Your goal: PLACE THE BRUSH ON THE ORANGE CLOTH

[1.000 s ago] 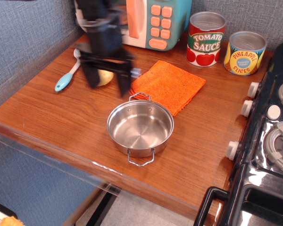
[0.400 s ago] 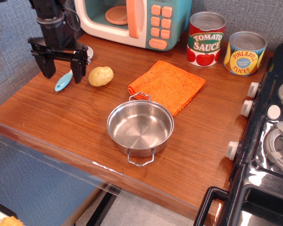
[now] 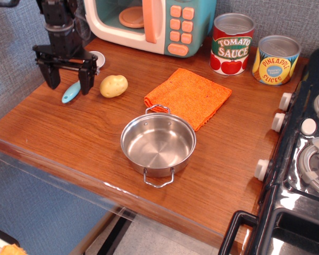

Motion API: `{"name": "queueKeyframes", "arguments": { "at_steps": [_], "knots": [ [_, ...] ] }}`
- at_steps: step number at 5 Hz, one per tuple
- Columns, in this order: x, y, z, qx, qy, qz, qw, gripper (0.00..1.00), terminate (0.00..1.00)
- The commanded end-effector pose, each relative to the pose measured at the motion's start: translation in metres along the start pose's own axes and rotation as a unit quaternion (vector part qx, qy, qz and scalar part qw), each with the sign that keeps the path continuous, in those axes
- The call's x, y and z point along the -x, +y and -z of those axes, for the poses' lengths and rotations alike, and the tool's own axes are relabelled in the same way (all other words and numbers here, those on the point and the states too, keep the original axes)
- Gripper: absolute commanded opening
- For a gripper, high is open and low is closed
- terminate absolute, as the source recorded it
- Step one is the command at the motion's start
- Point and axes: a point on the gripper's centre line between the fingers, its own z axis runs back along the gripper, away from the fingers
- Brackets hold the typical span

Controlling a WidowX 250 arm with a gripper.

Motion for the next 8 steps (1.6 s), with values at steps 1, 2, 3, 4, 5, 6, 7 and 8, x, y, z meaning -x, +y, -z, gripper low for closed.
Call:
{"name": "queueKeyframes", "arguments": {
  "at_steps": [1,2,3,4,5,6,7,8],
  "knots": [
    [-0.004,0.007,0.009,-0.018,-0.001,-0.009,0.9998,1.0,0.0],
    [-0.001,0.003,0.008,-0.018,-0.01,-0.004,0.9998,0.0,0.0],
    [0.001,0.002,0.001,-0.018,-0.016,-0.001,0.9997,0.0,0.0],
    [0.002,0.003,-0.004,-0.01,-0.02,-0.004,0.9997,0.0,0.0],
    [0.001,0.007,-0.037,0.007,-0.047,-0.018,0.9987,0.0,0.0],
    [0.002,-0.006,-0.082,0.009,-0.088,-0.012,0.996,0.0,0.0],
    [0.01,-0.04,-0.106,0.029,-0.106,0.025,0.9936,0.0,0.0],
    [0.018,-0.082,-0.108,0.053,-0.097,0.074,0.9911,0.0,0.0]
  ]
}}
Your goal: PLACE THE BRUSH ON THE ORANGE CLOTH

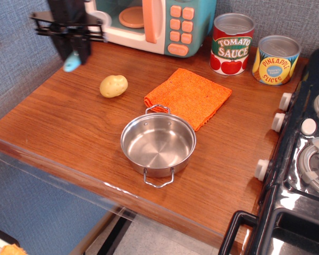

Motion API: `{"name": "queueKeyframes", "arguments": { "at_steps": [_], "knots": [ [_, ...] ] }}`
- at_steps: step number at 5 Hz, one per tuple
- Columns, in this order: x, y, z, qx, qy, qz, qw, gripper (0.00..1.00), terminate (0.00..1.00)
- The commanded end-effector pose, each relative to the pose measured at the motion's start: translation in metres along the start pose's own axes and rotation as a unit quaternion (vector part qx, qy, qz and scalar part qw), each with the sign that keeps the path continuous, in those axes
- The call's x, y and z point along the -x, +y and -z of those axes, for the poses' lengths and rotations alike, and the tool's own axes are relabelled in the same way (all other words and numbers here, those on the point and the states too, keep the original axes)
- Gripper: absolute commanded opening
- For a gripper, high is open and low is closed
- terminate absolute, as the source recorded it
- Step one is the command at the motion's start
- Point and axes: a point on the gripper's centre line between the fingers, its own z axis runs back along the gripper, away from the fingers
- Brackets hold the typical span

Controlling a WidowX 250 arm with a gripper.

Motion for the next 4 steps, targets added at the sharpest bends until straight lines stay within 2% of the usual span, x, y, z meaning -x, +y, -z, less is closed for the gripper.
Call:
{"name": "queueKeyframes", "arguments": {
  "at_steps": [1,2,4],
  "knots": [
    [0.008,-0.07,-0.003,0.02,0.005,0.08,0.9966,0.0,0.0],
    [0.004,-0.087,0.017,0.007,0.027,0.101,0.9945,0.0,0.0],
    [-0.02,-0.104,0.039,-0.016,0.035,0.124,0.9915,0.0,0.0]
  ]
}}
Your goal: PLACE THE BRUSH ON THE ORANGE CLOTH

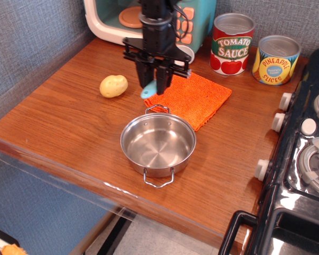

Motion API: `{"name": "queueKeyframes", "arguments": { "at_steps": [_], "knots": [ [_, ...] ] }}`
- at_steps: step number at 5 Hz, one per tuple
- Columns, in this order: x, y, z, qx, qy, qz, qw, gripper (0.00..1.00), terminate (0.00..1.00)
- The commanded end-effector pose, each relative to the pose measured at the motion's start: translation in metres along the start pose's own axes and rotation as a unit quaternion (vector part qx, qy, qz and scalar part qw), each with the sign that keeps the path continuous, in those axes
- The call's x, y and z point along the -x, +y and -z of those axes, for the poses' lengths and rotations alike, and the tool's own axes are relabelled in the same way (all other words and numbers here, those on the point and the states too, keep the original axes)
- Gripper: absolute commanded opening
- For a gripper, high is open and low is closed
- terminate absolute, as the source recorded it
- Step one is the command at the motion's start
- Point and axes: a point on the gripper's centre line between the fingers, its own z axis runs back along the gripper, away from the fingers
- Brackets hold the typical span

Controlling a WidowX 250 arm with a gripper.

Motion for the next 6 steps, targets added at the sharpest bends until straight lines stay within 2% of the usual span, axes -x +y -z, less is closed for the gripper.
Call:
{"name": "queueKeyframes", "arguments": {
  "at_steps": [1,2,3,4,5,6],
  "knots": [
    [-0.02,-0.009,-0.009,-0.021,-0.02,0.026,0.9992,0.0,0.0],
    [-0.021,-0.013,-0.003,-0.026,-0.009,0.033,0.9991,1.0,0.0],
    [-0.019,-0.013,-0.003,-0.031,-0.005,0.042,0.9987,1.0,0.0],
    [-0.011,-0.008,-0.019,-0.028,-0.019,0.044,0.9985,1.0,0.0],
    [0.007,0.0,-0.044,-0.005,-0.053,0.028,0.9982,1.0,0.0],
    [0.022,0.012,-0.047,0.023,-0.049,0.017,0.9984,1.0,0.0]
  ]
}}
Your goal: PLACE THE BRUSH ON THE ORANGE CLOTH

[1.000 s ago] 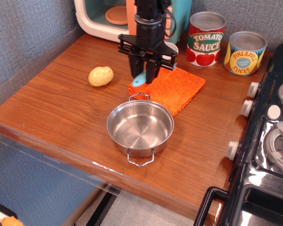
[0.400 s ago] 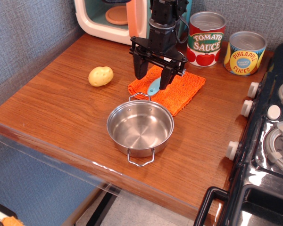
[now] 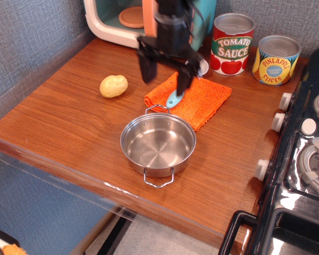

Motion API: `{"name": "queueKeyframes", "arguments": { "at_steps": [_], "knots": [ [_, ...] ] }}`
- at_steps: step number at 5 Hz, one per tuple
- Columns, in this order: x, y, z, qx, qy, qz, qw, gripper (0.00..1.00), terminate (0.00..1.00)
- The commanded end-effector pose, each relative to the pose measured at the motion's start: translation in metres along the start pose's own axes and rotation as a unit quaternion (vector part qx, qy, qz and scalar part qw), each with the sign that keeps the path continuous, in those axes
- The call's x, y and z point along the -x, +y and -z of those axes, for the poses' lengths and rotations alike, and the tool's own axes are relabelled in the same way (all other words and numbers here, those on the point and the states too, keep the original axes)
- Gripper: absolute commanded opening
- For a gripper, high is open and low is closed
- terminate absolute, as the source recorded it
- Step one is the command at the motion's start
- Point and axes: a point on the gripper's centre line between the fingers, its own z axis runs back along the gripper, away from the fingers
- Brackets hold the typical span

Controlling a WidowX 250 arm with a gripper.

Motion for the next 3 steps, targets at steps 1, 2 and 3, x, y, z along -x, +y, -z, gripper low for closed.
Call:
{"name": "queueKeyframes", "arguments": {
  "at_steps": [1,2,3],
  "knots": [
    [0.028,0.0232,-0.0203,0.015,-0.024,-0.021,0.9994,1.0,0.0],
    [0.028,0.0232,-0.0203,0.015,-0.024,-0.021,0.9994,1.0,0.0],
    [0.028,0.0232,-0.0203,0.015,-0.024,-0.021,0.9994,1.0,1.0]
  ]
}}
